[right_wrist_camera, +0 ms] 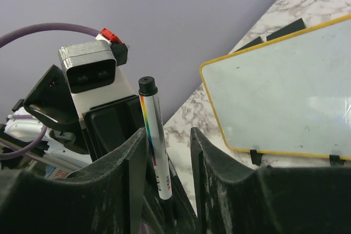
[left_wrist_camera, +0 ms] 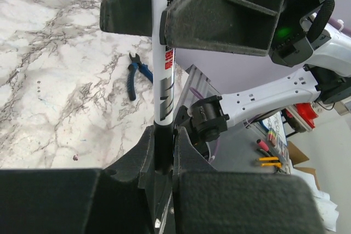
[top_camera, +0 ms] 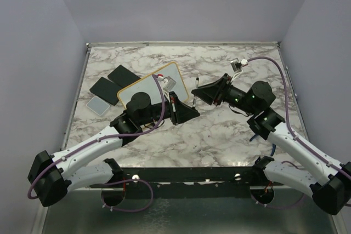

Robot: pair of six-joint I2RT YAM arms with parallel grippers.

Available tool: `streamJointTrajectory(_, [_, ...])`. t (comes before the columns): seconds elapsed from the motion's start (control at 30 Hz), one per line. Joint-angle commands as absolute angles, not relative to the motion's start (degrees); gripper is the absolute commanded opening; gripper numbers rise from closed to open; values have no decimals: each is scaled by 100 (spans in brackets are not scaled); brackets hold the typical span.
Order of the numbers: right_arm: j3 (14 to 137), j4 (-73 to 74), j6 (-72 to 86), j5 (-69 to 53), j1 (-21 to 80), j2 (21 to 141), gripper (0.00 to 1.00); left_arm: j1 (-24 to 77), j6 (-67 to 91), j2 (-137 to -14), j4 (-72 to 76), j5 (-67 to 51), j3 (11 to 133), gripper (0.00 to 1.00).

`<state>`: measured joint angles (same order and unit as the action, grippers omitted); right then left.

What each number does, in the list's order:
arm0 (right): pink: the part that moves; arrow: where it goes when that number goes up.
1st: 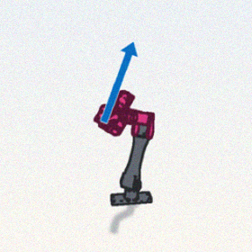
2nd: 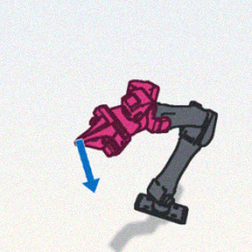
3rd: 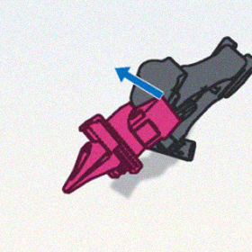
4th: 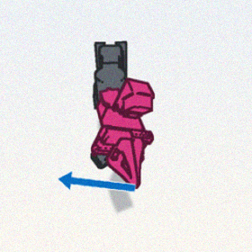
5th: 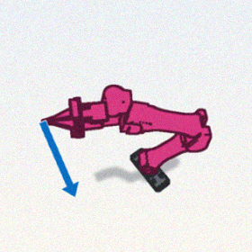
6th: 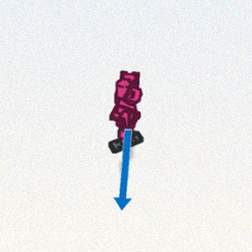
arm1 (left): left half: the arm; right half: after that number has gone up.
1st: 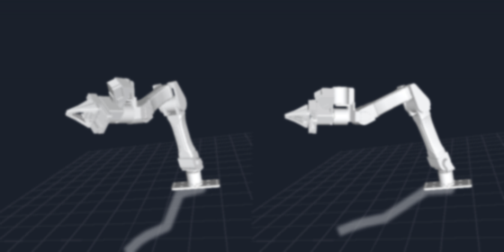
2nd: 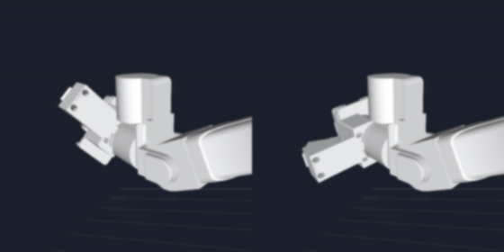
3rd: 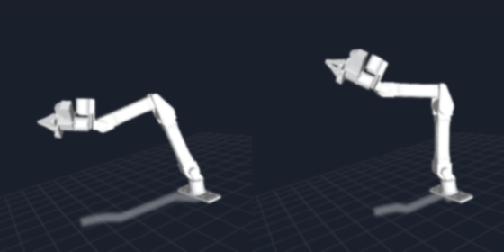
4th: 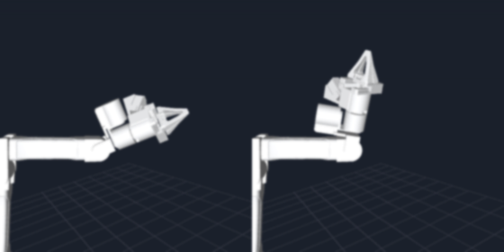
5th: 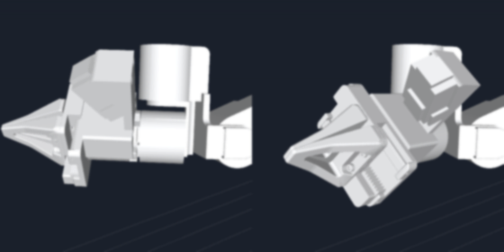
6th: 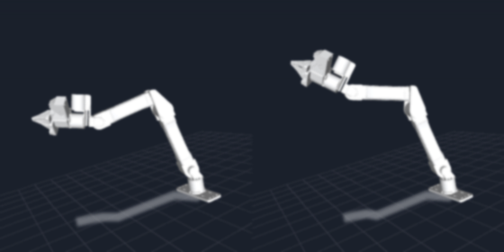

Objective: Write a sentence on the whiteboard
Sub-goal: Open the whiteboard marker at the center of the board.

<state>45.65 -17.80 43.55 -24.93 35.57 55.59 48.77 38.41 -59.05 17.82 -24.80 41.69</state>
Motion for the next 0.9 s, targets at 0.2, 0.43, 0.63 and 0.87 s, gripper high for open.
streamJointTrajectory(0.2, [4755,-1619,4427,-2887,3586,5688,27,4898,3729,-5993,1637,-2259,4236,0])
streamJointTrajectory(0.43, [4691,-1714,4485,-2743,3584,5593,0,4896,3581,-6027,1578,-2203,4137,0])
streamJointTrajectory(0.63, [4706,-1469,4159,-1758,3586,5243,0,4917,3500,-6090,1579,-2390,3843,0])
streamJointTrajectory(0.87, [4884,-1384,4052,-1437,3583,5273,0,4952,3426,-5986,1578,-2584,3551,0])
